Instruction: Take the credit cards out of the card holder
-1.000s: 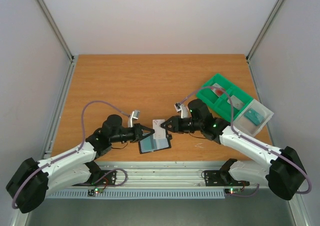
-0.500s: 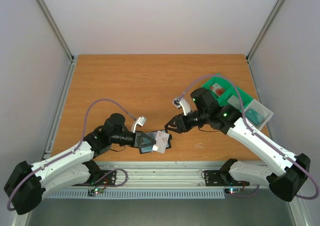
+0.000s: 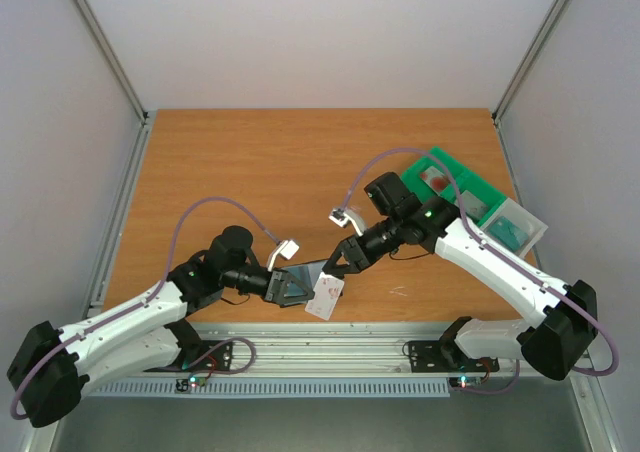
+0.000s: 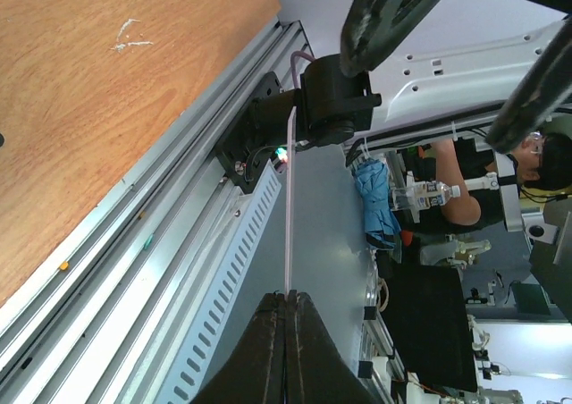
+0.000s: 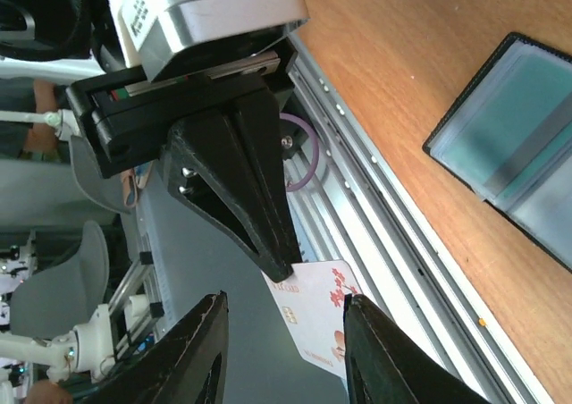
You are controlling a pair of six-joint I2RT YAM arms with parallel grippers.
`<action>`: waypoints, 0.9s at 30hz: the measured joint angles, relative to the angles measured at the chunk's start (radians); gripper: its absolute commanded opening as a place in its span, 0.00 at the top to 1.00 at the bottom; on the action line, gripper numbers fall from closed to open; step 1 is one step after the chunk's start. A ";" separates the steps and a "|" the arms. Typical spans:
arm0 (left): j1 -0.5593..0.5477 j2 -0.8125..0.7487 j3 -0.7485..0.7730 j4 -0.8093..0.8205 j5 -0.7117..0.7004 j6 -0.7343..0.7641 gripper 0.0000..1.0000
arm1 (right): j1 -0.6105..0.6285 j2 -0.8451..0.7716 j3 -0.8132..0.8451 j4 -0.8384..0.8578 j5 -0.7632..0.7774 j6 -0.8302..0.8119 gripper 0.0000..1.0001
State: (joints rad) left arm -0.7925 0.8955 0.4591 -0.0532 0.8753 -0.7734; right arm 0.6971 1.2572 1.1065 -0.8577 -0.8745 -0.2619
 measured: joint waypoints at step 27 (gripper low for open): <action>0.000 -0.082 0.000 -0.067 -0.049 0.033 0.89 | -0.004 -0.023 -0.113 0.061 -0.087 0.029 0.99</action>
State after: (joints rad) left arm -0.7925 0.8131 0.4591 -0.1204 0.8265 -0.7403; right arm 0.6933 1.2343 0.9932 -0.7963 -0.9611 -0.2333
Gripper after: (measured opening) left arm 0.012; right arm 0.016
